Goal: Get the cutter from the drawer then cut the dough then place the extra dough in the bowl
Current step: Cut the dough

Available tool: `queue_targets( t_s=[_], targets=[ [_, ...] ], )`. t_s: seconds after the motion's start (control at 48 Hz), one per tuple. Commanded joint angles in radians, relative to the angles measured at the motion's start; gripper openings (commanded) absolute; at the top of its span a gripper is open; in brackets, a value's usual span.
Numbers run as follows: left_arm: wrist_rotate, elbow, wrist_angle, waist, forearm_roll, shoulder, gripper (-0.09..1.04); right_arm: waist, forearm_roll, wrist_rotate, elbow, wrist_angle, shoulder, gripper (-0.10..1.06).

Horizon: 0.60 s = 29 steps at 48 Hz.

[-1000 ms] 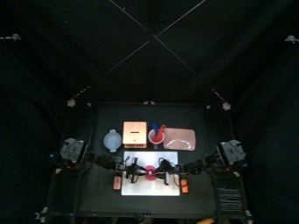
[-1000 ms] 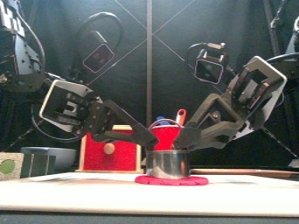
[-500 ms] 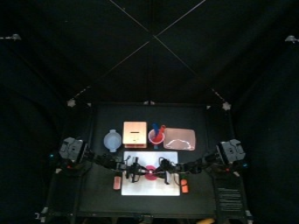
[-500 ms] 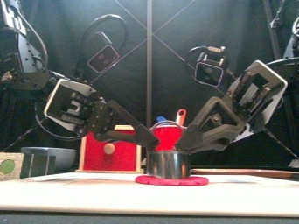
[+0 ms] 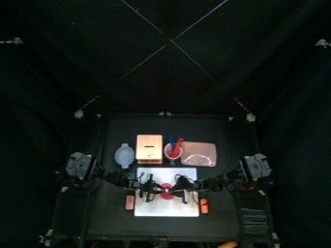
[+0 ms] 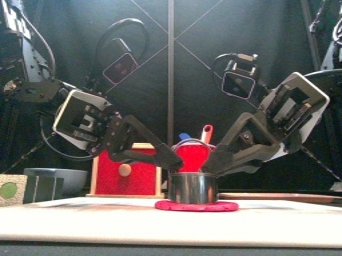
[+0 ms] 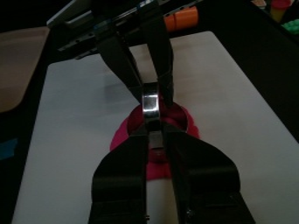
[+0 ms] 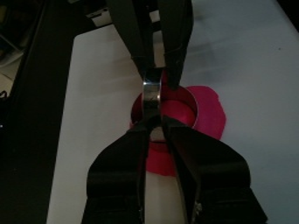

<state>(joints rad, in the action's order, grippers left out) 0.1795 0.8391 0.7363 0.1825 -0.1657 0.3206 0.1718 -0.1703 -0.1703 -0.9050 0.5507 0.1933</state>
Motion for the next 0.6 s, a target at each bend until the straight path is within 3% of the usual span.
queue_targets(
  t_s=[0.021, 0.604],
  targets=[
    [0.003, 0.028, -0.023, -0.017, -0.029, 0.006, 0.46, -0.052, 0.000, -0.005, 0.006, -0.038, 0.012, 0.57],
    [0.005, 0.035, -0.026, -0.023, -0.037, 0.018, 0.46, -0.069, 0.009, -0.006, 0.008, -0.077, 0.012, 0.57]
  ],
)
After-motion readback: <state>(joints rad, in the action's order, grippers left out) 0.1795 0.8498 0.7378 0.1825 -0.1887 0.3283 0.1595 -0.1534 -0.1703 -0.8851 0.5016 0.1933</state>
